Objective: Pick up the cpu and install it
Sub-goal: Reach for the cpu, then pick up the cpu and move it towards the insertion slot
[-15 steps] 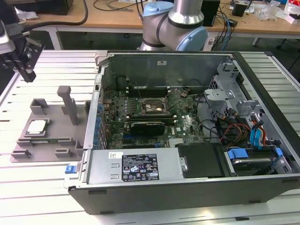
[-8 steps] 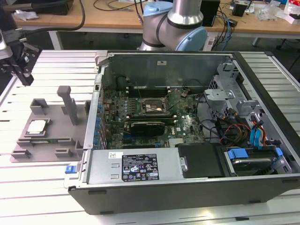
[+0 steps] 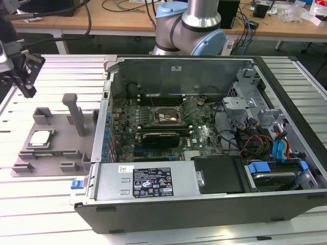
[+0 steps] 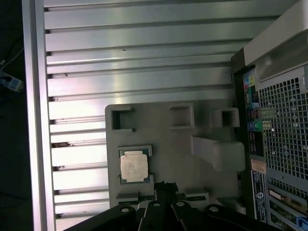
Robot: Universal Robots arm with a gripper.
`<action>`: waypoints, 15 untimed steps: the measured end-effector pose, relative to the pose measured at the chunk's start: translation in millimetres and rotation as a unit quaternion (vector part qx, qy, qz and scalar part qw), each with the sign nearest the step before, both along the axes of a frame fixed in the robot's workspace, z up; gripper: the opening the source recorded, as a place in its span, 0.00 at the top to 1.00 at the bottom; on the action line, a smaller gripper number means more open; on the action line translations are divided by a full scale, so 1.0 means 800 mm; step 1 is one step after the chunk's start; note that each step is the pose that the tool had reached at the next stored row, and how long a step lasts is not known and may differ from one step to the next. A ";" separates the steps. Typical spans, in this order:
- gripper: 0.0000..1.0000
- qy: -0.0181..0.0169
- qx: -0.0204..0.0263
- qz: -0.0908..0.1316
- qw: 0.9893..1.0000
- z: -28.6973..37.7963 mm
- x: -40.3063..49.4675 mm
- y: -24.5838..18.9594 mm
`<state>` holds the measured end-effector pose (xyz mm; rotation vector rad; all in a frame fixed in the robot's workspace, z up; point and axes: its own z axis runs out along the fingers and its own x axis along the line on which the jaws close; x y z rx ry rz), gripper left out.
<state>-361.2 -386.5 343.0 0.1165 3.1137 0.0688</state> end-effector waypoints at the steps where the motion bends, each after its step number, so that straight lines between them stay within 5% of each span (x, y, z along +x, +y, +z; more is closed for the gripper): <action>1: 0.89 0.000 0.000 0.000 1.000 -0.0028 -0.001 0.0001; 7: 0.89 0.000 0.000 0.000 1.000 -0.0150 -0.004 0.0028; 15: 0.89 0.000 0.000 0.000 1.000 -0.0150 -0.004 0.0033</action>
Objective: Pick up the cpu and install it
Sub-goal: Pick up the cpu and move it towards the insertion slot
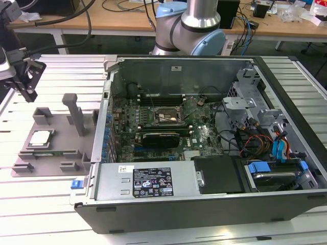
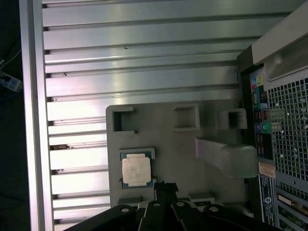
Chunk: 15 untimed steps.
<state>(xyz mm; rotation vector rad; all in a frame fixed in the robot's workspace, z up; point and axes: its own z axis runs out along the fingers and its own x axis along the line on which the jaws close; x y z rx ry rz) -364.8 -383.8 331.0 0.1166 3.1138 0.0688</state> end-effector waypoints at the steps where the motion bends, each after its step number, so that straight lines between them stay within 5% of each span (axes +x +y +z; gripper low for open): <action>1: 0.89 0.000 0.000 0.000 1.000 0.0000 0.000 0.0000; 15: 0.89 0.000 0.000 0.000 1.000 -0.0037 -0.007 0.0002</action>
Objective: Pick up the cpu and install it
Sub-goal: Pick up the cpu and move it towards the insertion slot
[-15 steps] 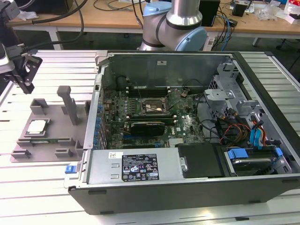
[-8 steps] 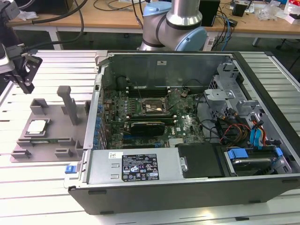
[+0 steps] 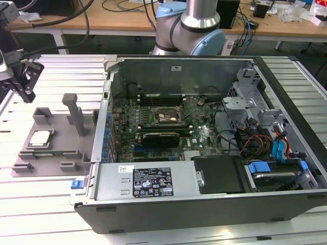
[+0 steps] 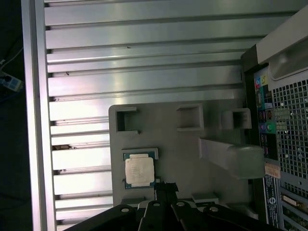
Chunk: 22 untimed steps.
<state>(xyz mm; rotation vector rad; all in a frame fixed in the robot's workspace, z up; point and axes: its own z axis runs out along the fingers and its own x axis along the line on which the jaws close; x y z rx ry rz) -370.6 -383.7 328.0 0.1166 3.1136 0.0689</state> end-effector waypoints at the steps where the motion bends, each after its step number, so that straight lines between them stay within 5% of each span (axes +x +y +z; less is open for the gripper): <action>1: 0.89 0.000 0.000 0.000 1.000 -0.0004 0.000 0.0000; 22: 0.89 0.000 0.000 0.000 1.000 -0.0198 -0.019 0.0005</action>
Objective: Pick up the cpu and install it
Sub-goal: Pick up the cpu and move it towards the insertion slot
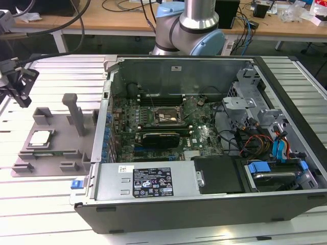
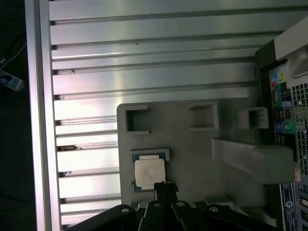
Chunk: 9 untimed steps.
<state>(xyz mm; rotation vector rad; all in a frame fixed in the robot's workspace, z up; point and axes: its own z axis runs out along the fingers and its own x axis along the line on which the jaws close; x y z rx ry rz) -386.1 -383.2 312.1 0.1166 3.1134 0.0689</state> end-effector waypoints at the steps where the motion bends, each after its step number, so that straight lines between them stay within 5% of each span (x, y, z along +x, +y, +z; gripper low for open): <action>1: 0.89 0.000 0.000 0.000 1.000 -0.0005 0.000 0.0000; 9: 0.89 0.000 0.000 0.000 1.000 -0.0078 -0.006 0.0004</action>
